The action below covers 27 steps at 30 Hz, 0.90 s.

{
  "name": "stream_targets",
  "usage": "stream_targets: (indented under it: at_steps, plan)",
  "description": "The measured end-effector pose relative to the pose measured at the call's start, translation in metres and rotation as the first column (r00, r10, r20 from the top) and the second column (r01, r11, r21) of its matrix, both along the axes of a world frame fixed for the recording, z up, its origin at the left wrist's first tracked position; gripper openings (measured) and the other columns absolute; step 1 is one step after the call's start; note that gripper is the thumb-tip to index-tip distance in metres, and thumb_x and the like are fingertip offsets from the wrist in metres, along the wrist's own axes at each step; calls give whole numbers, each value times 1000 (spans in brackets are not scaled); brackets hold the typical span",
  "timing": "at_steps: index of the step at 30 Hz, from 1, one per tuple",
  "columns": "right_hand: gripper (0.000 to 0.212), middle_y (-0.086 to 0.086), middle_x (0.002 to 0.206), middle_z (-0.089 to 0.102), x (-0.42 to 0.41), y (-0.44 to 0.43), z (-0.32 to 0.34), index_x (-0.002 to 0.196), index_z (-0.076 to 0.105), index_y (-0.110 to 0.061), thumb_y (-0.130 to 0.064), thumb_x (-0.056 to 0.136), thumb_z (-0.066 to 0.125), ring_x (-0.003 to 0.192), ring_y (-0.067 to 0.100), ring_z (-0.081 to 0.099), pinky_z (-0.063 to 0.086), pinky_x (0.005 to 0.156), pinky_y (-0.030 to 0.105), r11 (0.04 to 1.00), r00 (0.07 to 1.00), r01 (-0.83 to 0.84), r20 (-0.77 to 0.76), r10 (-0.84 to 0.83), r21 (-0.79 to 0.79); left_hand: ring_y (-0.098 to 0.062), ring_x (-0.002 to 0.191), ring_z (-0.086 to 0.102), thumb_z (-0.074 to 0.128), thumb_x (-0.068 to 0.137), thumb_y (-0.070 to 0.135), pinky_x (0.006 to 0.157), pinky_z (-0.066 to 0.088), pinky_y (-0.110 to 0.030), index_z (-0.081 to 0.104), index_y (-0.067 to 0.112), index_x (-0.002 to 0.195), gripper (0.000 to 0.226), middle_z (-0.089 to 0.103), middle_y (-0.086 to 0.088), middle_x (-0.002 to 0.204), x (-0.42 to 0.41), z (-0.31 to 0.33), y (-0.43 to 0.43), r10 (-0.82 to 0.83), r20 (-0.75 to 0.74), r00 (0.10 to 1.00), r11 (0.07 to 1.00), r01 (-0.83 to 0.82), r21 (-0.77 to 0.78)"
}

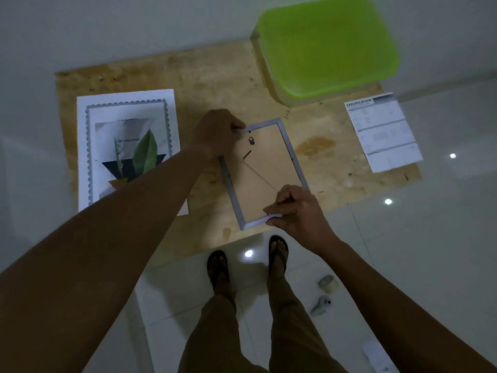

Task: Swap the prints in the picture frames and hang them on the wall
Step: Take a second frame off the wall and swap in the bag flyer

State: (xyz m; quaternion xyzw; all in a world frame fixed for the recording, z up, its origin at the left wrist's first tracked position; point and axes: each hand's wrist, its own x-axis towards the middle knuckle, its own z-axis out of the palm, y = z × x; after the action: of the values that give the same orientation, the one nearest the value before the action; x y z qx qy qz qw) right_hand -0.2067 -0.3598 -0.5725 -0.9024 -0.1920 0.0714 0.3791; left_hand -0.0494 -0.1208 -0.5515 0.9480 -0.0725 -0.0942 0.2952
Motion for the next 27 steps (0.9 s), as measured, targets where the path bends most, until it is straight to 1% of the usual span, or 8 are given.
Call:
stream_targets:
  at_steps: [2,4,7,10,16,21,24,27]
  plan:
    - [30,4,97,60,-2,2,-1,98,81,-14,-27,71,82,90,20,64,54,79,42,998,998,56,-35,-56,5,-20,92,69,67,90,25,83,52,-26,79,13,105,22,76,-7,101,4,-1,2,5,36,999,999,-3,-37]
    - [28,2,97,60,-5,3,-3,96,82,-15,-26,70,83,92,19,63,54,80,42,997,995,81,-53,-81,6,-17,87,70,71,86,28,78,51,-25,80,16,98,20,77,-5,95,6,-2,1,0,48,999,998,3,-65]
    - [27,-3,96,59,-5,3,-6,96,82,-16,-24,70,84,94,16,64,54,80,43,996,993,85,-78,-83,17,-22,78,69,71,86,34,73,52,-32,80,25,82,13,76,-9,84,9,-11,0,-19,93,995,998,25,-59]
    - [27,-10,94,55,0,2,-8,95,83,-18,-19,68,88,93,11,61,54,79,41,997,994,75,-82,-73,11,-21,81,67,71,88,33,75,52,-30,82,15,92,21,75,-6,88,10,-18,-1,6,134,991,998,3,-61]
    - [24,-9,90,55,7,3,-3,90,81,-27,-29,67,89,87,10,55,54,71,40,994,998,4,-56,-10,-110,-19,80,66,71,86,33,69,51,-30,81,19,93,19,73,-4,85,11,-23,-1,-6,180,984,999,15,-49]
    - [24,-12,89,56,10,2,-5,88,80,-31,-32,66,90,87,12,57,54,70,40,991,998,-16,-63,8,-134,-20,92,65,73,84,41,74,42,-25,78,22,108,31,70,-3,98,9,-29,-3,6,147,989,998,3,-62]
    - [20,-15,87,61,9,0,-12,87,80,-32,-35,68,85,86,13,59,53,69,40,995,998,-21,-53,16,-95,-20,91,64,72,85,41,72,40,-25,79,23,103,27,70,-3,96,11,-27,-5,16,167,986,999,-10,-33]
    - [13,-15,86,66,4,-1,-15,85,80,-31,-36,73,78,82,14,61,52,67,40,998,1000,-14,-16,14,-56,-25,79,62,65,86,40,64,44,-31,80,16,88,28,69,-6,84,15,-23,-8,-79,219,973,994,60,92]
